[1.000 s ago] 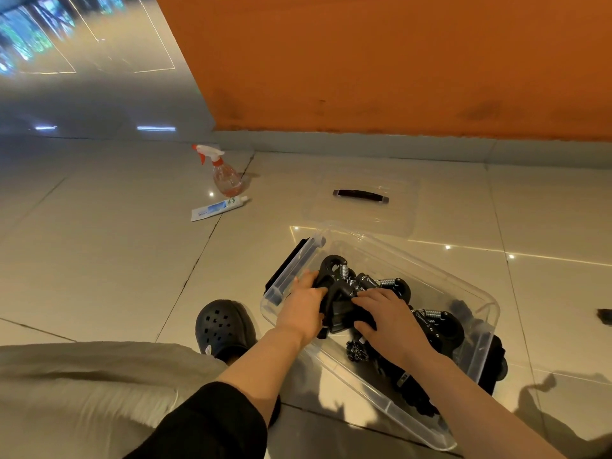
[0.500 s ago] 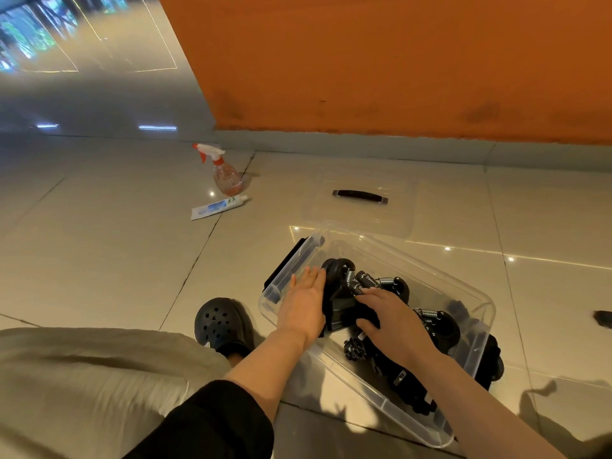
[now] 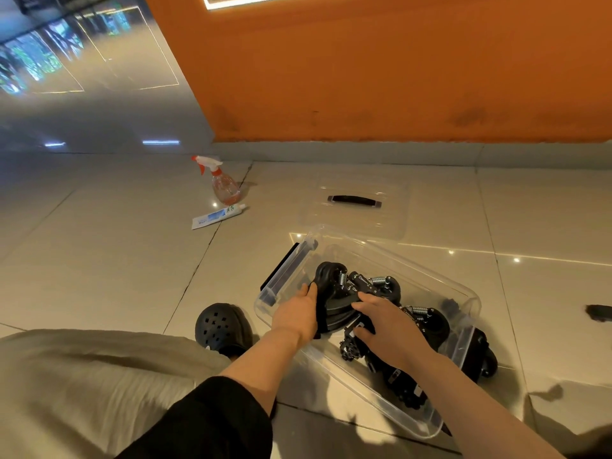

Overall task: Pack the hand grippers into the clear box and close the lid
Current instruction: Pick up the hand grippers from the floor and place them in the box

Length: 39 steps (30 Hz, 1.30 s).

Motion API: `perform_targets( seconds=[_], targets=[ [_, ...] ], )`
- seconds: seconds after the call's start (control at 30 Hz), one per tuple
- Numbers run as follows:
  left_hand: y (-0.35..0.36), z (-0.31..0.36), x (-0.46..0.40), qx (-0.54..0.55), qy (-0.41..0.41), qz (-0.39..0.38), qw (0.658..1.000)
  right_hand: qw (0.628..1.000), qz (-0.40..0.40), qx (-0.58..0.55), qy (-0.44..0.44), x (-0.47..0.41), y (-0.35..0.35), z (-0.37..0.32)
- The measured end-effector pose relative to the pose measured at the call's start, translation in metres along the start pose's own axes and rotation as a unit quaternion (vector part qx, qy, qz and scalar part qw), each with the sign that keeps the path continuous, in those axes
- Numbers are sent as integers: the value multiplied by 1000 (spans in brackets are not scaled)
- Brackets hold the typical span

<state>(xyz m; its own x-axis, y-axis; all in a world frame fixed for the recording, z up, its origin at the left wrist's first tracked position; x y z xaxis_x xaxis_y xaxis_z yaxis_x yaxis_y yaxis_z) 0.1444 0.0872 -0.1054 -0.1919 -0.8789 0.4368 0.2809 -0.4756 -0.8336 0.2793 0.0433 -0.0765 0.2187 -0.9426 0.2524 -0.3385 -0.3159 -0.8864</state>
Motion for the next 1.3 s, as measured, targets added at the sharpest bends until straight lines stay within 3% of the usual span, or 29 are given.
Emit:
perform_targets(
  seconds=[0.23,0.4,0.57,0.7,0.83,1.07,1.2,1.3],
  targets=[
    [0,3,1,19,-15,-20,1000,1000,-8,9,-15,3,-2,-2],
    [-16,30,11,91,17,88,992,1000,9,-9,-16,11,-6,6],
    [-45,96,32,110,107,180,972,992,119,-37,21,28,-46,28],
    [-49,156,42,133,166,196,957,970,217,-66,88,60,-87,65],
    [-28,233,49,150,246,179,941,921,324,-114,182,108,-108,138],
    [71,334,48,141,314,71,936,893,274,-130,333,187,-74,262],
    [139,343,48,160,237,-13,958,897,220,-146,354,200,-36,295],
    [183,323,39,107,185,-23,977,909,172,-168,341,185,-7,302]
  ],
)
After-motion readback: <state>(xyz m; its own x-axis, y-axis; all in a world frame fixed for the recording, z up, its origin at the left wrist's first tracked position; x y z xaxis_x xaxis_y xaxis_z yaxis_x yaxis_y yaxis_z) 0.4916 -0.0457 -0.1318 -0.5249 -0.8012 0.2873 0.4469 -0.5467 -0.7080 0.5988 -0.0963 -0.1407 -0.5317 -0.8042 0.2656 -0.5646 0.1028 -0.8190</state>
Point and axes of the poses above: each hand's wrist, its own x-axis away from the middle knuckle, its own y-axis out of the palm, z = x × y, the point moved 10 cm from there along -x, towards the middle knuckle, and after that the axes turned 10 degrees about x, right-handed, at the moved point
